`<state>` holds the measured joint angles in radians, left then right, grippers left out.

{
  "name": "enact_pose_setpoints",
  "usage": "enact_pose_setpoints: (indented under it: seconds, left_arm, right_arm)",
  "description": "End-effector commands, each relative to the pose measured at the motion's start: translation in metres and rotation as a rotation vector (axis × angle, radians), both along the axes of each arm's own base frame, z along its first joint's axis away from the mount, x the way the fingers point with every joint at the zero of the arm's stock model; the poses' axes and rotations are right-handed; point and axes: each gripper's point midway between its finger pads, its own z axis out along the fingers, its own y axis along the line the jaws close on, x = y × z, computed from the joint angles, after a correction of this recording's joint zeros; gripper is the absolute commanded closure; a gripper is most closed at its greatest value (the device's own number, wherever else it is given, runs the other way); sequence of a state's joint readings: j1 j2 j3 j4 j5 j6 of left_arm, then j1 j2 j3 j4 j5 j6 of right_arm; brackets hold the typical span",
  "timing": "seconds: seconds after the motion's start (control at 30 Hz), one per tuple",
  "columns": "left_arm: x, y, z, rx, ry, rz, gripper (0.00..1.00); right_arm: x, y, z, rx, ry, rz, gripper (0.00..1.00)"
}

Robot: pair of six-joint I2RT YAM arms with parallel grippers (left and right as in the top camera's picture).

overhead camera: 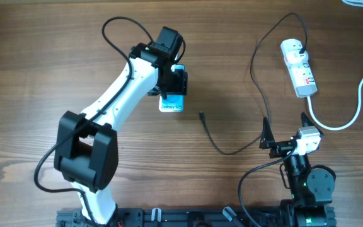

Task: Plug charger to phone and switch on socket

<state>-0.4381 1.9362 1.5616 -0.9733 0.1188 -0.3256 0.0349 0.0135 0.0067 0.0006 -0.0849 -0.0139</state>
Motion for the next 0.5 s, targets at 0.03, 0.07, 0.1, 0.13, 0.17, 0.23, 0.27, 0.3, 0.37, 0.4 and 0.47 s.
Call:
enact_pose_setpoints:
  seconds: [0.03, 0.07, 0.1, 0.13, 0.17, 0.23, 0.27, 0.3, 0.37, 0.4, 0.47]
  left_arm:
    - [-0.01, -0.024, 0.043, -0.358, 0.109, 0.05, 0.31]
    - [-0.01, -0.024, 0.048, -0.409, 0.131, 0.062, 0.32]
    - [-0.009, -0.023, 0.053, -0.459, 0.148, 0.07, 0.32]
    - [-0.008, -0.021, 0.06, -0.526, 0.172, 0.079, 0.33]
    - [-0.006, -0.019, 0.067, -0.588, 0.191, 0.089, 0.33]
    - [-0.004, -0.014, 0.082, -0.708, 0.225, 0.104, 0.33]
    - [0.0, -0.008, 0.087, -0.748, 0.229, 0.118, 0.33]
    - [0.002, -0.002, 0.089, -0.764, 0.228, 0.131, 0.33]
    - [0.004, 0.007, 0.091, -0.78, 0.24, 0.16, 0.33]
    - [0.003, 0.008, 0.093, -0.796, 0.249, 0.165, 0.33]
    - [0.002, 0.008, 0.102, -0.856, 0.265, 0.161, 0.32]
  right_arm:
    - [0.0, 0.0, 0.001, -0.012, -0.006, -0.002, 0.0]
    - [0.0, 0.0, 0.001, -0.012, -0.006, -0.002, 0.0]
    - [0.0, 0.0, 0.001, -0.012, -0.006, -0.002, 0.0]
    - [0.0, 0.0, 0.001, -0.012, -0.006, -0.002, 0.0]
    - [0.0, 0.0, 0.001, -0.012, -0.006, -0.002, 0.0]
    - [0.0, 0.0, 0.001, -0.012, -0.006, -0.002, 0.0]
    - [0.0, 0.0, 0.001, -0.012, -0.006, -0.002, 0.0]
    - [0.0, 0.0, 0.001, -0.012, -0.006, -0.002, 0.0]
    - [0.0, 0.0, 0.001, -0.012, -0.006, -0.002, 0.0]
    - [0.0, 0.0, 0.001, -0.012, -0.006, -0.002, 0.01]
    - [0.0, 0.0, 0.001, -0.012, -0.006, -0.002, 0.01]
